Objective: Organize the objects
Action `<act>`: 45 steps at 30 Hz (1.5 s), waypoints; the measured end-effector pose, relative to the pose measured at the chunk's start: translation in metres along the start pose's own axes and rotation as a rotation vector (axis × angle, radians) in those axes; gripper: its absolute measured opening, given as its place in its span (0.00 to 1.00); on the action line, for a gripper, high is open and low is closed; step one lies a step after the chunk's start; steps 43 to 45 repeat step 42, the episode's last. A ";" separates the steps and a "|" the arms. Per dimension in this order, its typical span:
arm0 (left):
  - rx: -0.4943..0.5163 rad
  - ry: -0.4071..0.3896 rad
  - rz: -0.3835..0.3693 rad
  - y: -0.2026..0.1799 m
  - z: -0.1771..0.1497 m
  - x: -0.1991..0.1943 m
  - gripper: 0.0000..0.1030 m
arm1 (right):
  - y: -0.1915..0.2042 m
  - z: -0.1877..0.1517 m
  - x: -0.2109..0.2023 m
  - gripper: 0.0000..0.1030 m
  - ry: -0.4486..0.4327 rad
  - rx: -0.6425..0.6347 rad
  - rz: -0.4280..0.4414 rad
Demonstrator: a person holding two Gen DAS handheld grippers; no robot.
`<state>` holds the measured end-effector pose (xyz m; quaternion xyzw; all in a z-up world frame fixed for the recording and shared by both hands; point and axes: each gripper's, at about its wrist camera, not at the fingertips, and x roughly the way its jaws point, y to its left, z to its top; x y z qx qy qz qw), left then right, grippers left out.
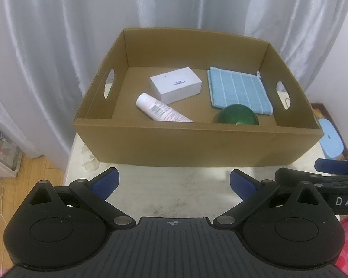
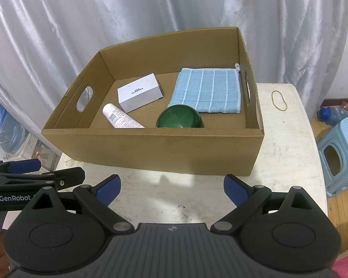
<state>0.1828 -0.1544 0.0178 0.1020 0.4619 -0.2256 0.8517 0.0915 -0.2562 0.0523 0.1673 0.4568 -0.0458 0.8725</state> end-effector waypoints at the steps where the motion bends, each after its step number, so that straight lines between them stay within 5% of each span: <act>1: 0.000 0.000 0.000 0.001 0.000 0.000 0.99 | 0.000 0.000 0.000 0.95 0.000 0.000 0.000; 45: -0.001 -0.003 -0.001 0.001 0.000 -0.001 0.99 | 0.002 -0.002 -0.002 0.95 -0.009 0.002 -0.002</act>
